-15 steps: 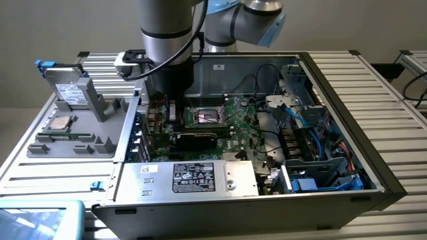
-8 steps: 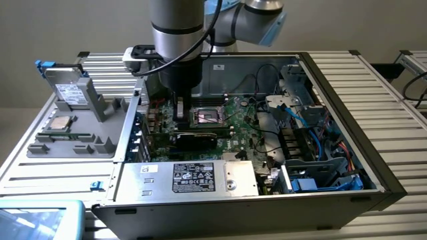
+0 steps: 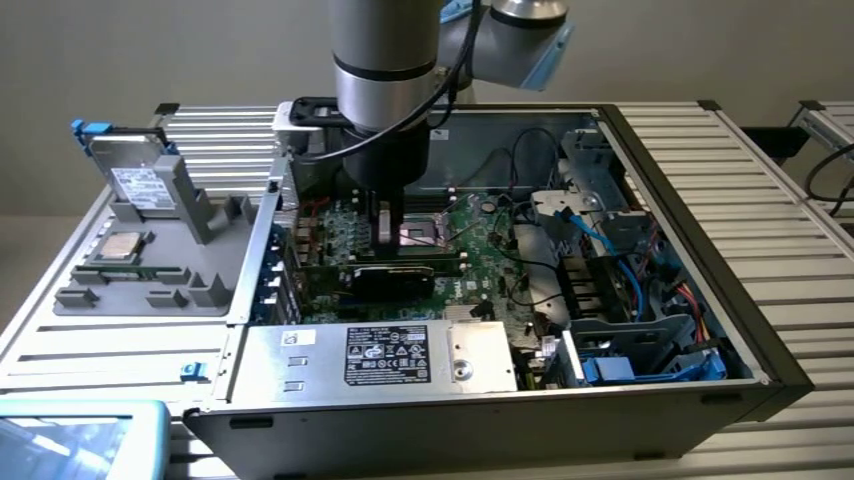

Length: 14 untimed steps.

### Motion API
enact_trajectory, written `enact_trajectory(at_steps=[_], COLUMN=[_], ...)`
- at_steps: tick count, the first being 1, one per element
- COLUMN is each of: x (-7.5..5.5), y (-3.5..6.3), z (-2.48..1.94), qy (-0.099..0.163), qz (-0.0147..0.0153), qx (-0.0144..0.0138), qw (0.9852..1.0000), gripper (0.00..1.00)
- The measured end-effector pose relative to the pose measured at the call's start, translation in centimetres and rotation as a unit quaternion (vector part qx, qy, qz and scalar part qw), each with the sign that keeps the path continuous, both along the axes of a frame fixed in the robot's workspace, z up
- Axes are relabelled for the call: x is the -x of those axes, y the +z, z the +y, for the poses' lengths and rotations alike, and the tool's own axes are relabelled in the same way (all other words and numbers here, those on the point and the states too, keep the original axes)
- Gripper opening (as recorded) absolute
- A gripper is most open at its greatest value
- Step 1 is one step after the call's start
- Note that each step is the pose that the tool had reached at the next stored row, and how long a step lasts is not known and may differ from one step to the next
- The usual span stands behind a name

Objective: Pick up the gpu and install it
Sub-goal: 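Press down on the gpu until it lock into place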

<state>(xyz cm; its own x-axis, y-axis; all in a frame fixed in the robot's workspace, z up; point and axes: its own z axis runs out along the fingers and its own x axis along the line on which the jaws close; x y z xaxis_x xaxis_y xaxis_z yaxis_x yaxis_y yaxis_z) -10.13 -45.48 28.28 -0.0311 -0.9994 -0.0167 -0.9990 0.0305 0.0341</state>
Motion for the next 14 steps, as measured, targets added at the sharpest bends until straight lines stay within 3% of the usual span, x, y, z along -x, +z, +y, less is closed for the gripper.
enact_trajectory(at_steps=[2,4,14], x=[0.0,0.0,0.0], y=[-0.18,-0.40,-1.90], z=[-0.03,-0.05,-0.10], qy=[0.000,0.000,0.000], qz=[0.0018,0.0036,0.0058], qx=[-0.0038,-0.0059,-0.0059], qw=[1.0000,1.0000,1.0000], gripper=[0.12,0.12,0.12])
